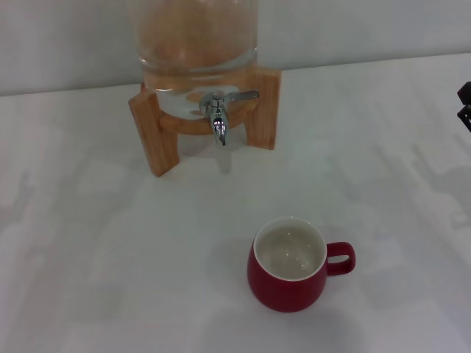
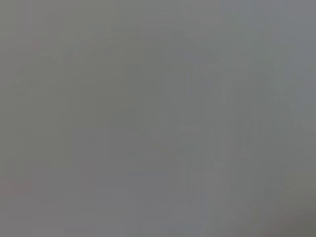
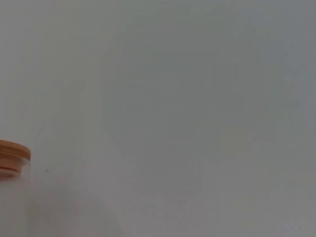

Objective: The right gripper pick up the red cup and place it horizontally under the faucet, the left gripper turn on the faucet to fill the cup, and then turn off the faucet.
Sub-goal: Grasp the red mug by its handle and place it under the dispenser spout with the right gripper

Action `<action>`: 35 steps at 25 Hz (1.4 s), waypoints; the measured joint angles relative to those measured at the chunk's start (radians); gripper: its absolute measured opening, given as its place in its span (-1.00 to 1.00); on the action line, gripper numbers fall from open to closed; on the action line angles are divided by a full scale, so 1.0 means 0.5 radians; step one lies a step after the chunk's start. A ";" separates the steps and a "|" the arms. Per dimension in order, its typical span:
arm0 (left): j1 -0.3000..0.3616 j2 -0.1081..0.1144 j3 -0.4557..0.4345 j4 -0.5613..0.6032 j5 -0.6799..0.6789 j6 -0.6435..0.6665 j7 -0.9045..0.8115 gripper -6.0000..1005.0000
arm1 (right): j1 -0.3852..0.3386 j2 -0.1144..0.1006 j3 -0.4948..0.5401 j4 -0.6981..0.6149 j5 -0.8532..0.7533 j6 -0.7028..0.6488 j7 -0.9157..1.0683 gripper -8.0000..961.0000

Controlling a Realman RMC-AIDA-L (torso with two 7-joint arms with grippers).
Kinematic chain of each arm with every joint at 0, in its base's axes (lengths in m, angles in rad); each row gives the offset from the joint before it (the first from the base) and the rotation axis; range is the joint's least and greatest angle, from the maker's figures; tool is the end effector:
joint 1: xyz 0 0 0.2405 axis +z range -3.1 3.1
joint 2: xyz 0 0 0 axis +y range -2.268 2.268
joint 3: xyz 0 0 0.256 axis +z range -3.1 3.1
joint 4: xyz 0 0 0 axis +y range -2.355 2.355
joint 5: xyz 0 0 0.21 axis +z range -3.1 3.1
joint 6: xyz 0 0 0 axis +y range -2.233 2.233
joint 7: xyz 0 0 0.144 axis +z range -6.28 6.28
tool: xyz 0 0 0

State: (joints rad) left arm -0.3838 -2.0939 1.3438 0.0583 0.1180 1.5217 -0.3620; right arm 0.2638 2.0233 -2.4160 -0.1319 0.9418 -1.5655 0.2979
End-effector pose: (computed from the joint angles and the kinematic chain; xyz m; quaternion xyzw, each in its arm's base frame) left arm -0.3235 0.2979 0.0245 -0.6467 -0.1801 -0.4237 0.6082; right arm 0.3493 0.2614 0.0364 -0.6364 0.1854 0.4033 0.6309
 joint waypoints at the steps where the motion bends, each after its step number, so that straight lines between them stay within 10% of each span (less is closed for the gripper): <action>1: -0.001 0.000 0.000 0.000 0.000 0.000 0.000 0.75 | 0.000 0.000 0.000 0.000 0.000 0.000 0.000 0.73; 35: 0.003 0.000 0.000 -0.009 0.006 -0.002 0.000 0.75 | -0.035 -0.003 -0.013 0.022 -0.131 0.020 0.010 0.73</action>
State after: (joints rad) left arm -0.3821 -2.0939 1.3438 0.0541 0.1212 1.5206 -0.3620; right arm 0.2465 2.0217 -2.4226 -0.1211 0.8762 -1.5554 0.3029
